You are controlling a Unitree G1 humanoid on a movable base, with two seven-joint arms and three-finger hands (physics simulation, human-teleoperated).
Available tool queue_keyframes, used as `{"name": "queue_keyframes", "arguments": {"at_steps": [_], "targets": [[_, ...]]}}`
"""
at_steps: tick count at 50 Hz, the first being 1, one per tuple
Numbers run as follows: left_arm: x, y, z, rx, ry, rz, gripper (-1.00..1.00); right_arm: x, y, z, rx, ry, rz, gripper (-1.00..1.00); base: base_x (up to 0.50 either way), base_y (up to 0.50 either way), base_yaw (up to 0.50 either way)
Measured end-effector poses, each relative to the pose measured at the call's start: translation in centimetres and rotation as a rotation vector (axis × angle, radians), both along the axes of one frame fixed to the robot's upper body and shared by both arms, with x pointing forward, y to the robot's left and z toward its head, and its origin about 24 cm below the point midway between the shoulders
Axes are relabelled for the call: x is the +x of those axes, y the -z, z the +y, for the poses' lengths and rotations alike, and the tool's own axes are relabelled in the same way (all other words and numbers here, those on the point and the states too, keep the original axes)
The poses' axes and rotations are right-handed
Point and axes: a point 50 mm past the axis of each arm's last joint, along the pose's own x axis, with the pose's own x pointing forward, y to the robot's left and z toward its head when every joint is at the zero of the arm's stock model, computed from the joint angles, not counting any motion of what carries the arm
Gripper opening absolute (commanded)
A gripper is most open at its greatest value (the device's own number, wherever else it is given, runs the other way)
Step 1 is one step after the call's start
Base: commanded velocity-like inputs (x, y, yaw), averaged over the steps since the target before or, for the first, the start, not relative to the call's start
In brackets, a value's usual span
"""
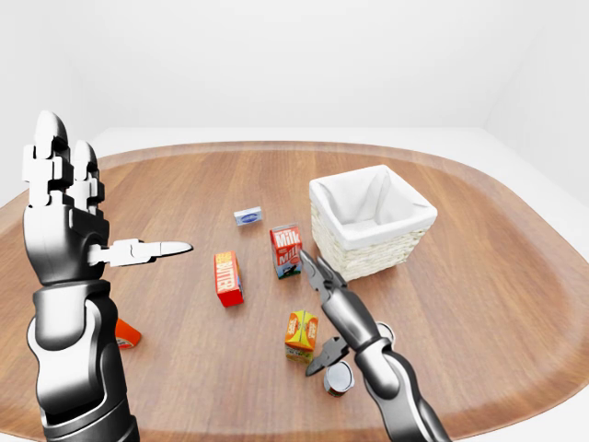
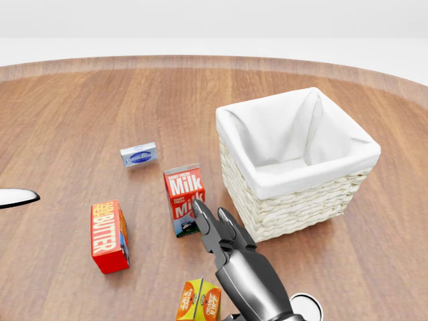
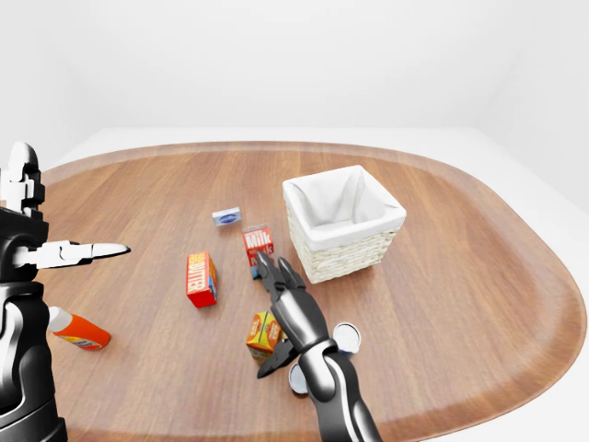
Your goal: Pick up the orange juice, and put it in the basket.
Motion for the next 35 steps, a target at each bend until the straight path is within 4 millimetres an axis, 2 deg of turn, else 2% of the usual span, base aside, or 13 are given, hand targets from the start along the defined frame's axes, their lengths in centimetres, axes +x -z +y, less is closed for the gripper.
{"name": "queue_keyframes", "arguments": {"at_steps": [35], "targets": [[0.0, 0.0, 0.0, 0.0, 0.0, 0.0, 1.0, 1.0, 2.9, 0.2, 0.011, 0.008, 0.062, 1.0, 0.0, 0.0, 0.0]]}}
